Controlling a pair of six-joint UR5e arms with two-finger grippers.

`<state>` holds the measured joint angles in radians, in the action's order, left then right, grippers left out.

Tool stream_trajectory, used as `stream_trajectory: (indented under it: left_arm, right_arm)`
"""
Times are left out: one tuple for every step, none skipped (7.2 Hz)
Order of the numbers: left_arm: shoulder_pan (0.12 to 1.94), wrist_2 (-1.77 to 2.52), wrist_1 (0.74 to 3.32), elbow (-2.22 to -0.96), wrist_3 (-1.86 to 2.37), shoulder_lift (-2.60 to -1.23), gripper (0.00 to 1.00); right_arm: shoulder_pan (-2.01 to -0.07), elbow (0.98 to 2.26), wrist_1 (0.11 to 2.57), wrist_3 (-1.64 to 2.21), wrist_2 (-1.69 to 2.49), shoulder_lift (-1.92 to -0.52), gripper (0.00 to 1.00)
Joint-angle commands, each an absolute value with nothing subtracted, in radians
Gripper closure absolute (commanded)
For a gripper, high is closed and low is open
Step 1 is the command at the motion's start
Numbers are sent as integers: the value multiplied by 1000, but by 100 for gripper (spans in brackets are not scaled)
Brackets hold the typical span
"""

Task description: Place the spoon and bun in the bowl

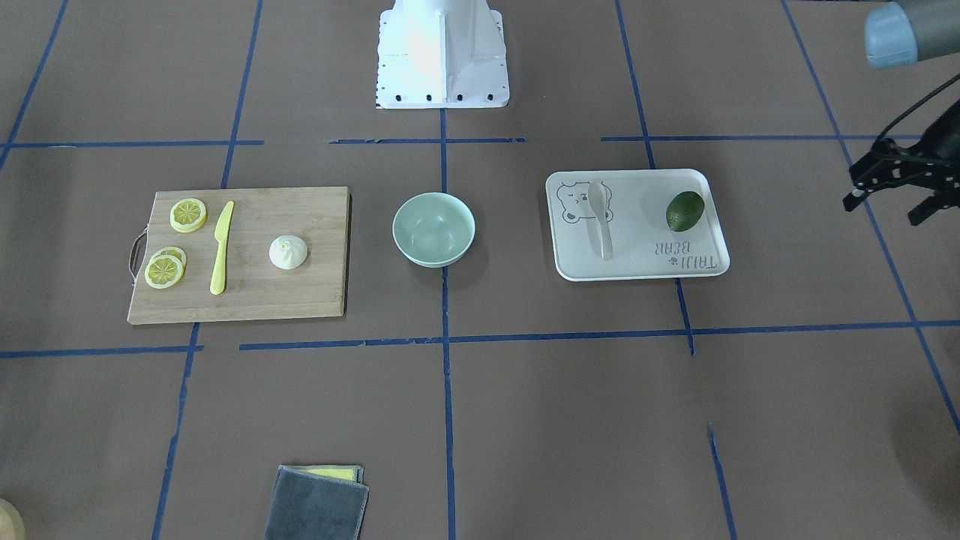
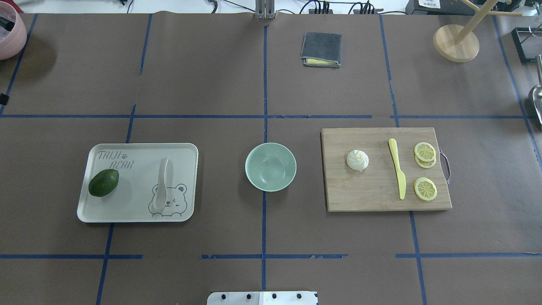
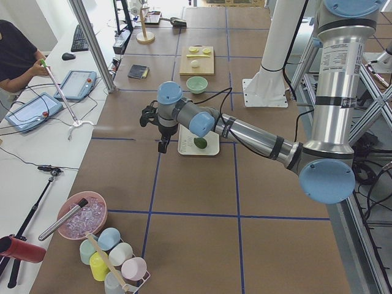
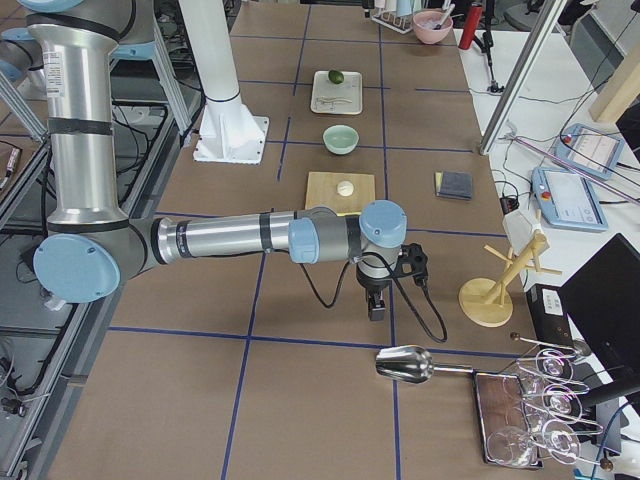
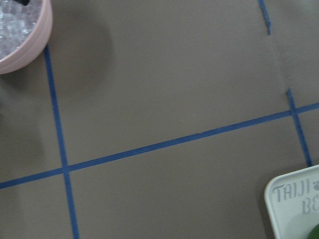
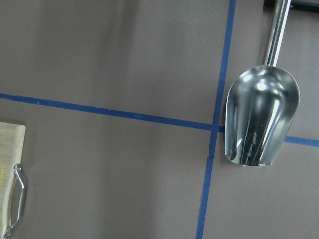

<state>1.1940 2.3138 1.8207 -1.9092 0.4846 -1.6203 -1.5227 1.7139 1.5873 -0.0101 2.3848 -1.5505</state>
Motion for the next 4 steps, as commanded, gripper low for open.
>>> stream_trajectory:
  left_arm:
    - [977, 2222, 1905, -1924, 813, -1699, 2]
    - [877, 2138, 1907, -1916, 925, -1742, 2]
    - [808, 2076, 1907, -1902, 1005, -1781, 2]
    - [734, 2013, 1905, -1875, 1099, -1822, 4]
  right_arm:
    - [-1520, 1738, 1591, -8, 2404, -1513, 0]
    - [-1519, 1740, 1588, -6, 2434, -1511, 0]
    - [-1506, 1746, 1585, -6, 2436, -1508, 0]
    - [-1464, 1785, 1585, 35, 2430, -1505, 0]
